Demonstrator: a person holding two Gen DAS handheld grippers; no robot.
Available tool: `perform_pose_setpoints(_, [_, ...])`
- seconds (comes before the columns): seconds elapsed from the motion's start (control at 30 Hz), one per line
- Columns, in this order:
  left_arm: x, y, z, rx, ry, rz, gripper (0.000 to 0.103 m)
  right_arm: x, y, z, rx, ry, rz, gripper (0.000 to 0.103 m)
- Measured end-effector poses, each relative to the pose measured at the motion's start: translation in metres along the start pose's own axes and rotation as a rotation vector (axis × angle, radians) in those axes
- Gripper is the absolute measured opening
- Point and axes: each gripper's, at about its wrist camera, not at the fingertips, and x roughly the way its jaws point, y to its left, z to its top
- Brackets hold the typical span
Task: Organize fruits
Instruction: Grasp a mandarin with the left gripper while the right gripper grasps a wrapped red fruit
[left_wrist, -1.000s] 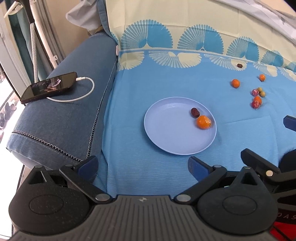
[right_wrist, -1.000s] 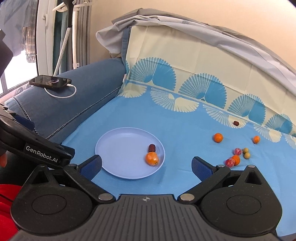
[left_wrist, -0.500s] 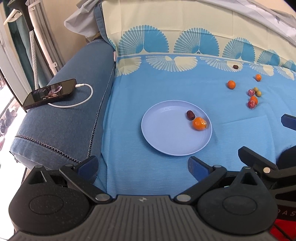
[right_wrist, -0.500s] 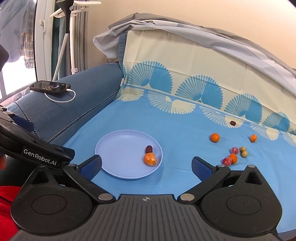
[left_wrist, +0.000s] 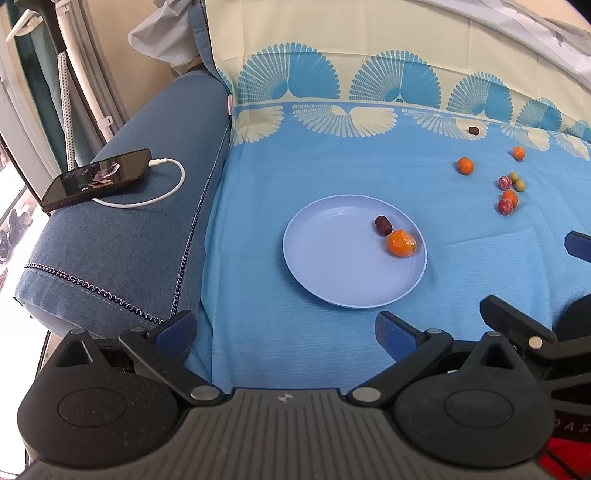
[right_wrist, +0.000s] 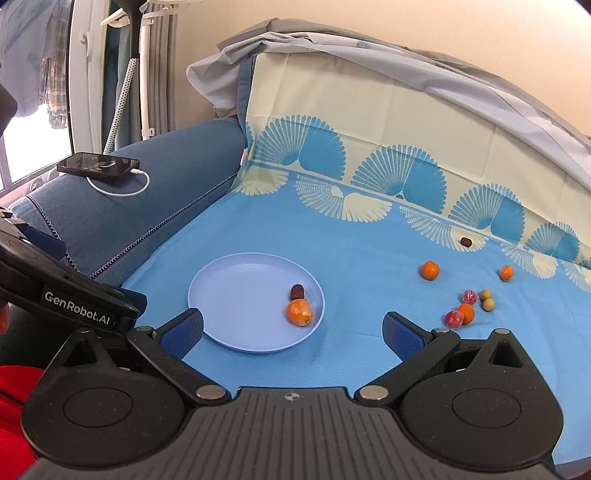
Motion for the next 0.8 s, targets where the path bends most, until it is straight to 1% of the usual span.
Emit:
perform_pose_setpoints(0.17, [0.01, -0.01, 0.011, 0.022, 0.018, -0.012, 0.103, 0.008, -0.01, -0.003, 0.039, 0.017, -0.011, 0.102])
perform_pose_setpoints(0.3, [0.021, -0.021, 0.02, 0.033, 0.044, -0.029, 0.103, 0.021, -0.029, -0.008, 0.116, 0.029, -0.031, 0.102])
perform_pose_setpoints(0.47, [0.032, -0.033, 0.034, 0.04, 0.064, -0.027, 0.103, 0.041, -0.059, -0.014, 0.231, 0.035, -0.081, 0.102])
perform_pose_setpoints(0.67, [0.051, -0.05, 0.061, 0.051, 0.09, -0.033, 0.103, 0.076, -0.103, -0.025, 0.33, 0.051, -0.201, 0.102])
perform_pose_setpoints(0.8, [0.071, -0.07, 0.089, 0.063, 0.096, -0.055, 0.103, 0.107, -0.138, -0.032, 0.408, 0.057, -0.278, 0.102])
